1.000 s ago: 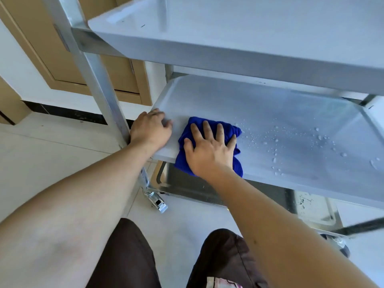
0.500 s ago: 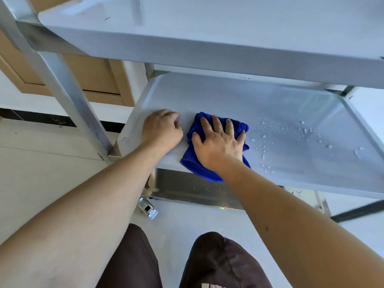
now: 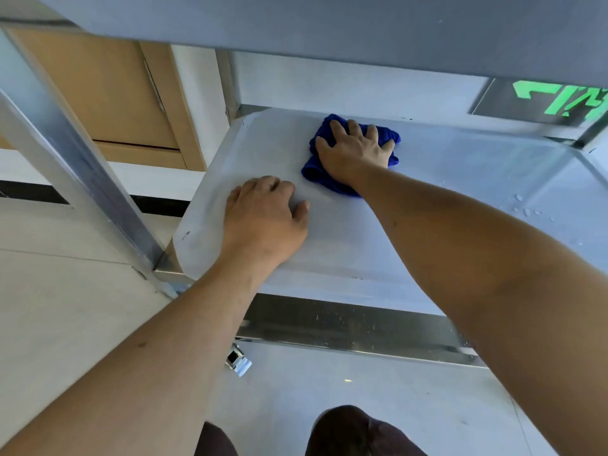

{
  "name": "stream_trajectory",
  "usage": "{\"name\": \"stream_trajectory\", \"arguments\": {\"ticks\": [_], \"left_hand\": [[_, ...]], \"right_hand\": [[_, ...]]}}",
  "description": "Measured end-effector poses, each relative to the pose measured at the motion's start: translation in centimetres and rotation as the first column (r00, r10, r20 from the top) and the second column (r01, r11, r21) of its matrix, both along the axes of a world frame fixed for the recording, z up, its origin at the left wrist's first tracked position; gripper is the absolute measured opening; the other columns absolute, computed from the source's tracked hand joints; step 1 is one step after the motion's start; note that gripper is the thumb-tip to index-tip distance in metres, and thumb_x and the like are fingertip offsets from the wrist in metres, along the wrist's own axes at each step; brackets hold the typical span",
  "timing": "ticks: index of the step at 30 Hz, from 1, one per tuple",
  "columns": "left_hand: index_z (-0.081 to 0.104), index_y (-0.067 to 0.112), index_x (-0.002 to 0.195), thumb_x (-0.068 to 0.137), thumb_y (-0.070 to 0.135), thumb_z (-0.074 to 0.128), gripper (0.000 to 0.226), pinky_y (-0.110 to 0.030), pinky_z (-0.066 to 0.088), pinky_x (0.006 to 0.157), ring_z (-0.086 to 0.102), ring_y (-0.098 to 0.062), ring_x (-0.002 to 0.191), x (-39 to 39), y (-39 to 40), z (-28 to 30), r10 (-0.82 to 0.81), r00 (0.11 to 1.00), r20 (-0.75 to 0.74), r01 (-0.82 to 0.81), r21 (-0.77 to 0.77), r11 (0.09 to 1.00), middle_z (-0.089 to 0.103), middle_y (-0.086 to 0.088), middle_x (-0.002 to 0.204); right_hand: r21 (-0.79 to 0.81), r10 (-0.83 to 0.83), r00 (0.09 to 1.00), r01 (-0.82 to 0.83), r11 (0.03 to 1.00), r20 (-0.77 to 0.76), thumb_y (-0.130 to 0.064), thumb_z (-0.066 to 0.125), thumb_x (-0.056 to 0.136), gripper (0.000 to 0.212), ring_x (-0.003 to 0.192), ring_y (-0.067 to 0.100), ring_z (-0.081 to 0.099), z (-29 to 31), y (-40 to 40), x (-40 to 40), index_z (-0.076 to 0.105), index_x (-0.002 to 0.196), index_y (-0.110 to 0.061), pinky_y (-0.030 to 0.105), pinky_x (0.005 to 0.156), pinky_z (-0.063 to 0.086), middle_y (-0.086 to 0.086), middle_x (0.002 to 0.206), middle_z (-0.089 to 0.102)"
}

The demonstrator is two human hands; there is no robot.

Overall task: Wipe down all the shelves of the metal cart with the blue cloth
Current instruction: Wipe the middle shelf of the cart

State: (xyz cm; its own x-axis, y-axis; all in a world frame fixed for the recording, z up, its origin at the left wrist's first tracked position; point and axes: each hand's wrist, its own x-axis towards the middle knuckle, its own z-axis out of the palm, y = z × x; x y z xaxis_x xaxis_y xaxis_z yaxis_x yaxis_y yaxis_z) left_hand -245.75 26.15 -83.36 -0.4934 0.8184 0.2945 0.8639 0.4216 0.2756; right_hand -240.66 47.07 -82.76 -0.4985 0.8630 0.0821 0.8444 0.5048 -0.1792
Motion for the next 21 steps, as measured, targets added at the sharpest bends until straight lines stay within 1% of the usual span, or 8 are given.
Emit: {"name": "stream_trajectory", "arguments": {"ticks": [6,11,15,17,19,21], "left_hand": [[0.061,0.022,0.124,0.094,0.051,0.04,0.047,-0.047,0.033,0.111,0.048,-0.025,0.125,-0.3,0.4,-0.5,0.0,1.0,0.006,0.0,0.006,1.0,0.058,-0.001,0.131],[0.06,0.024,0.127,0.094,0.05,0.04,0.047,-0.045,0.031,0.113,0.046,-0.024,0.129,-0.3,0.6,-0.4,0.016,1.0,0.013,-0.016,-0.026,1.0,0.056,0.0,0.136],[0.06,0.024,0.126,0.093,0.048,0.041,0.045,-0.045,0.031,0.113,0.046,-0.024,0.129,-0.1,0.6,0.1,0.015,0.999,0.036,-0.013,-0.036,0.999,0.056,0.0,0.137],[0.063,0.025,0.12,0.093,0.047,0.04,0.042,-0.045,0.035,0.11,0.049,-0.024,0.124,0.0,0.4,0.4,0.025,0.999,0.048,-0.024,-0.032,0.999,0.059,0.001,0.129],[0.065,0.026,0.11,0.092,0.047,0.038,0.039,-0.046,0.039,0.105,0.052,-0.024,0.117,0.3,0.3,0.9,0.024,0.998,0.053,-0.021,-0.048,0.999,0.062,0.002,0.119],[0.064,0.026,0.112,0.092,0.047,0.039,0.039,-0.047,0.037,0.107,0.05,-0.024,0.121,0.6,0.2,1.4,0.032,0.997,0.074,-0.027,-0.066,0.997,0.06,0.001,0.126]], "right_hand": [[-0.005,-0.004,1.0,0.004,1.0,0.0,-0.065,0.019,0.089,0.067,0.144,0.035,0.019,0.6,2.6,-1.9,0.03,0.149,-0.037,0.068,0.11,0.011,-0.001,0.157,0.031],[-0.038,0.015,1.0,-0.015,0.999,-0.009,-0.064,0.017,0.093,0.067,0.15,0.035,0.006,0.5,1.7,-1.1,0.022,0.154,-0.037,0.067,0.113,0.003,-0.002,0.163,0.02],[-0.03,0.035,0.999,-0.035,0.999,-0.007,-0.062,0.016,0.094,0.067,0.15,0.036,0.005,0.4,-0.8,0.4,0.02,0.155,-0.036,0.068,0.113,0.002,0.0,0.164,0.02],[-0.034,0.052,0.999,-0.053,0.998,-0.004,-0.062,0.016,0.094,0.066,0.15,0.036,0.005,0.4,-2.4,1.5,0.02,0.155,-0.035,0.068,0.113,0.002,0.0,0.164,0.02],[-0.02,0.061,0.998,-0.061,0.998,-0.004,-0.062,0.015,0.094,0.066,0.15,0.035,0.006,0.4,-4.4,2.9,0.021,0.155,-0.035,0.067,0.112,0.003,0.0,0.164,0.02],[-0.019,0.077,0.997,-0.077,0.997,-0.005,-0.062,0.015,0.095,0.065,0.15,0.034,0.005,0.5,-6.6,4.6,0.021,0.154,-0.036,0.067,0.112,0.004,-0.001,0.165,0.018]]}}
